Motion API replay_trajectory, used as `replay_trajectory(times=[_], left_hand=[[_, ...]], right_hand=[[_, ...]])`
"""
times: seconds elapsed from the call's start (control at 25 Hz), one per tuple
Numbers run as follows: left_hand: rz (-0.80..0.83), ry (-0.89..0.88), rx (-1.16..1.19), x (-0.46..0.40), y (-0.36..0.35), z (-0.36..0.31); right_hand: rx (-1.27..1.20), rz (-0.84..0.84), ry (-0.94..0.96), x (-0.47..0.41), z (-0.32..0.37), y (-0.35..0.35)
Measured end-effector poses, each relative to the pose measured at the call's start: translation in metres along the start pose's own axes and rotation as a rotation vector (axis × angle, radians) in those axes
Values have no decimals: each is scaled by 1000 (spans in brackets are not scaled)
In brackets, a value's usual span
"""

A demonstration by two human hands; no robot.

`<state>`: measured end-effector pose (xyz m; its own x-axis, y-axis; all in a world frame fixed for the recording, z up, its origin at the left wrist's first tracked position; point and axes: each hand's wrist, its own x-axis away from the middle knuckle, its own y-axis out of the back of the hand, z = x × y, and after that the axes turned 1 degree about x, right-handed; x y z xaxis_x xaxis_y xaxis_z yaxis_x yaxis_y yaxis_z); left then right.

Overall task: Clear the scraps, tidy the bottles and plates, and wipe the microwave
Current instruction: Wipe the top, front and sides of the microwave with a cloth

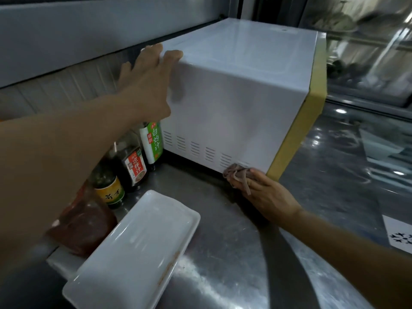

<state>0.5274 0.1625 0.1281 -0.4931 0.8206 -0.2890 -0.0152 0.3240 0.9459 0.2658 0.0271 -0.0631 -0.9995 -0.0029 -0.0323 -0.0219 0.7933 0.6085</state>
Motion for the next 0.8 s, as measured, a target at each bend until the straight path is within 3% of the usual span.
replay_trajectory(times=[0.12, 0.28, 0.44, 0.56, 0.64, 0.8], left_hand=[[-37, -37, -38, 13, -4, -22], [-182, -247, -85, 27, -12, -69], [-94, -306, -105, 28, -17, -93], [-66, -276, -62, 27, -17, -92], [-58, -277, -57, 28, -13, -93], [-21, -299, -85, 25, -4, -91]], right_hand=[[-2, 43, 30, 25, -5, -1], [-108, -3, -40, 41, -15, 7], [-165, -7, -99, 66, -18, 20], [-290, -107, -142, 77, -35, 46], [-480, -204, -275, 80, -45, 73], [-1015, -473, -750, 79, -67, 121]])
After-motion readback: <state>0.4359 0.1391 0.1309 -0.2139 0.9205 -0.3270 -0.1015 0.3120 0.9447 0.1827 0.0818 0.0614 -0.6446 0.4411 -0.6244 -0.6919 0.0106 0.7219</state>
